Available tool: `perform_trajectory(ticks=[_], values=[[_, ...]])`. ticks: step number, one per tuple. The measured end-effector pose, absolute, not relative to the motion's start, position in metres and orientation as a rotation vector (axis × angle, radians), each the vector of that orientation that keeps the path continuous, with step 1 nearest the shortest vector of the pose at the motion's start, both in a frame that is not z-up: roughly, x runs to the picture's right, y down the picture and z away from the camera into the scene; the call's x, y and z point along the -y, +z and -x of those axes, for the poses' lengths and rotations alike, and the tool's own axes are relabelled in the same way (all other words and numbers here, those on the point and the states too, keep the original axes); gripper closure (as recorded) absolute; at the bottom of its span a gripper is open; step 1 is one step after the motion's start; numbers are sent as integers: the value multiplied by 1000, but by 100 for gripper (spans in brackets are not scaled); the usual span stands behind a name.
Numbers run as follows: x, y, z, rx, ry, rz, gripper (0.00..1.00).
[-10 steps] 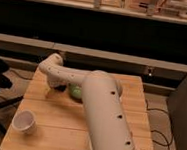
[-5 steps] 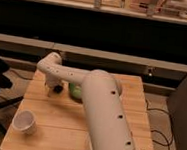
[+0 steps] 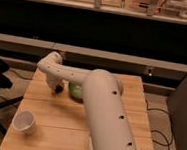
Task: Place the eraser on the white sponge
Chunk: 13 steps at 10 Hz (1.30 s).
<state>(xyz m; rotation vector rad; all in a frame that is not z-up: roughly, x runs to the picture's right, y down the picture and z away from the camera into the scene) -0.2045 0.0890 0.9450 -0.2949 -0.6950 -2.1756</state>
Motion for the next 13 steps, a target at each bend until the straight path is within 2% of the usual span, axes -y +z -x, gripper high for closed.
perform_trajectory(ticks=[2,3,7,9,10,11,13], values=[[-80,930,197,685,-2176,281,96],[-76,922,196,679,-2176,274,100],[-67,890,196,670,-2200,259,98],[-62,884,196,671,-2207,257,81],[-65,885,197,677,-2213,254,77],[-65,885,192,671,-2212,248,78],[-65,885,183,666,-2206,244,92]])
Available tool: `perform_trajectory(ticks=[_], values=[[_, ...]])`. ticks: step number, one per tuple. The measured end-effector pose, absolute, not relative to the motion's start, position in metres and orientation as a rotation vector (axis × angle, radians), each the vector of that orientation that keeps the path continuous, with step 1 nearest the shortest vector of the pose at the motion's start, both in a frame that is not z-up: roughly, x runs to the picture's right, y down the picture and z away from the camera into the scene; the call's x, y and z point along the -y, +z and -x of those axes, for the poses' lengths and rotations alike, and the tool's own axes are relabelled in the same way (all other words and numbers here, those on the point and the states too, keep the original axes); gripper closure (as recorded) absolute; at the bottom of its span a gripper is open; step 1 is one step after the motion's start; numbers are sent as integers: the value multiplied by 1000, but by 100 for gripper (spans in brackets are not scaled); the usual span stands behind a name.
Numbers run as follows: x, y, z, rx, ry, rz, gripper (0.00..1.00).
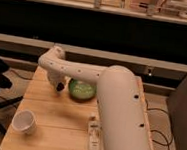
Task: Place the eraser on the white sponge
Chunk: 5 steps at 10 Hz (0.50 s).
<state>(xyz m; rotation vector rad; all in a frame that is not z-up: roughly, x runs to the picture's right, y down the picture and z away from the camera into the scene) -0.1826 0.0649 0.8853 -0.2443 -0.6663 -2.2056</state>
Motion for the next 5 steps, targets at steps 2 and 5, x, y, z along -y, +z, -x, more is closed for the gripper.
perform_trajectory(ticks=[2,5], values=[[-66,881,168,668,-2193,242,100],[-64,877,166,667,-2184,233,100]])
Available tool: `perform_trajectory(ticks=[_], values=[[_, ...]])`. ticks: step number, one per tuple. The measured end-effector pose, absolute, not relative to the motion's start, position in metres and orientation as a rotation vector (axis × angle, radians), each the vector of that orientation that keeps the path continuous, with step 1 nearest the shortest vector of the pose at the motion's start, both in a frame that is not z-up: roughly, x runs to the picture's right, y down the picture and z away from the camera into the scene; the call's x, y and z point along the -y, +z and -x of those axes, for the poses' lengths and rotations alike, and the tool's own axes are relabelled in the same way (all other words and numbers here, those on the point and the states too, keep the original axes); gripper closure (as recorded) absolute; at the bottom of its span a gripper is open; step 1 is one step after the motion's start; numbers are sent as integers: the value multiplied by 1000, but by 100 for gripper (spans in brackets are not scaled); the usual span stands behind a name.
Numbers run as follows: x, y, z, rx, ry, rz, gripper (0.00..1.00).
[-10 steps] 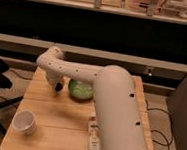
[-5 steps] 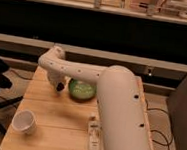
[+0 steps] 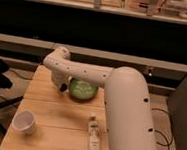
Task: Place the eraser on the white sponge
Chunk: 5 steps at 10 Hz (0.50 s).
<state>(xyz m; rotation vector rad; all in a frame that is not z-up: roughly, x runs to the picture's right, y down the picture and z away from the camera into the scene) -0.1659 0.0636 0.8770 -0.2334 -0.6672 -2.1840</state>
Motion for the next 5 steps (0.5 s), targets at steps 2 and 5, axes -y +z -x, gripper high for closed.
perform_trajectory(ticks=[2,5], values=[[-65,875,149,662,-2174,236,100],[-64,871,135,662,-2167,229,100]])
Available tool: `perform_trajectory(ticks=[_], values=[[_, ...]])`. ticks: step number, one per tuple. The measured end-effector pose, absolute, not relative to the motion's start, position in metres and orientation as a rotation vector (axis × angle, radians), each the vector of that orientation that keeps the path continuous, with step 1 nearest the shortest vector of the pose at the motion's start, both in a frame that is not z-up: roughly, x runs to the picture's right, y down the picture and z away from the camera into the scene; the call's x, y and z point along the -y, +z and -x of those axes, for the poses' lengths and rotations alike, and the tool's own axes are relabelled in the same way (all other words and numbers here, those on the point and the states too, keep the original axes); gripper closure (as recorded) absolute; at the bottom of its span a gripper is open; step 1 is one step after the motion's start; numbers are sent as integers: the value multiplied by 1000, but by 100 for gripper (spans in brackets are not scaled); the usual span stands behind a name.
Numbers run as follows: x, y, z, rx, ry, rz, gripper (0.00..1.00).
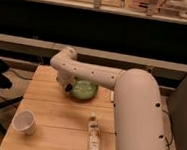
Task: Place the eraser on the white sponge
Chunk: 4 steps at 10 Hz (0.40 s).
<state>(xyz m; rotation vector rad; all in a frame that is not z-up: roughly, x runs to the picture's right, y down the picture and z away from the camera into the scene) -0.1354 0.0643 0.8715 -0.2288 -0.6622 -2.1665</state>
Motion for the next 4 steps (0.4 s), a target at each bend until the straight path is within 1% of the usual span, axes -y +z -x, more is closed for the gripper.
perform_trajectory(ticks=[4], values=[[-58,869,132,660,-2170,237,100]])
